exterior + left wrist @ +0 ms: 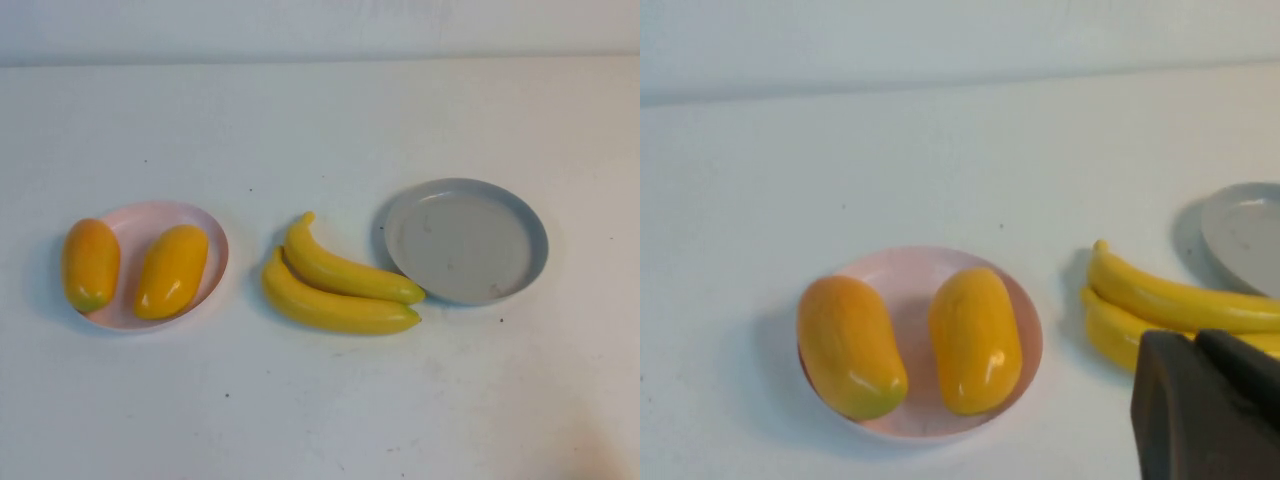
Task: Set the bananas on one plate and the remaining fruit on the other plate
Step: Put another type of fruit in the right plate
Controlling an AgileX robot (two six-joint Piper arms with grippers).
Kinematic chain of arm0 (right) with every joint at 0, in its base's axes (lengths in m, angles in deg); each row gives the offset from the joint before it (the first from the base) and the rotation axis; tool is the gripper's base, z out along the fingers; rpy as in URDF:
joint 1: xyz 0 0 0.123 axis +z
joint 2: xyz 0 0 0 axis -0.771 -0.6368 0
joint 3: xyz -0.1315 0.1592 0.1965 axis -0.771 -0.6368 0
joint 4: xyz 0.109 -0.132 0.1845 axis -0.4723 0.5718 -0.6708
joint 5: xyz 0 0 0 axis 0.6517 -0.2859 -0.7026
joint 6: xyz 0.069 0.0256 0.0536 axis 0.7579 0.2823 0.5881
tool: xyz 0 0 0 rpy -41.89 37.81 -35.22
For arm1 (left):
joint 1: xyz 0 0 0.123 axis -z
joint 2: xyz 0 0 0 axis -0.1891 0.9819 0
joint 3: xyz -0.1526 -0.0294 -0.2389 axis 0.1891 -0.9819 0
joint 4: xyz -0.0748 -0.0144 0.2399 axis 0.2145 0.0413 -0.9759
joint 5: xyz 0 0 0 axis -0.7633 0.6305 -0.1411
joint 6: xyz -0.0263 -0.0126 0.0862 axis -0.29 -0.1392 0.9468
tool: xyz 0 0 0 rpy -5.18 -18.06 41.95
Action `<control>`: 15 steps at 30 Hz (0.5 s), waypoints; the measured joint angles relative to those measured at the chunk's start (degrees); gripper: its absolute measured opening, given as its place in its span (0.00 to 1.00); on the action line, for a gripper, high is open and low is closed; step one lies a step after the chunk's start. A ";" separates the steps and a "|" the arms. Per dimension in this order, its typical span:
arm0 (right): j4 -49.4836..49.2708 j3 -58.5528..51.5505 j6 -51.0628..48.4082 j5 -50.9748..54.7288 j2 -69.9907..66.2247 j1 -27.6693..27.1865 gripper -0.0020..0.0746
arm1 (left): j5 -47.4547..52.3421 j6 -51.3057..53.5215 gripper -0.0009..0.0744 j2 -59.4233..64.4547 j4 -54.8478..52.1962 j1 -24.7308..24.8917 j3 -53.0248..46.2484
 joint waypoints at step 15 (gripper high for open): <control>0.00 0.00 0.00 0.00 0.00 0.00 0.00 | -30.59 6.46 0.01 -7.77 1.00 0.00 -21.12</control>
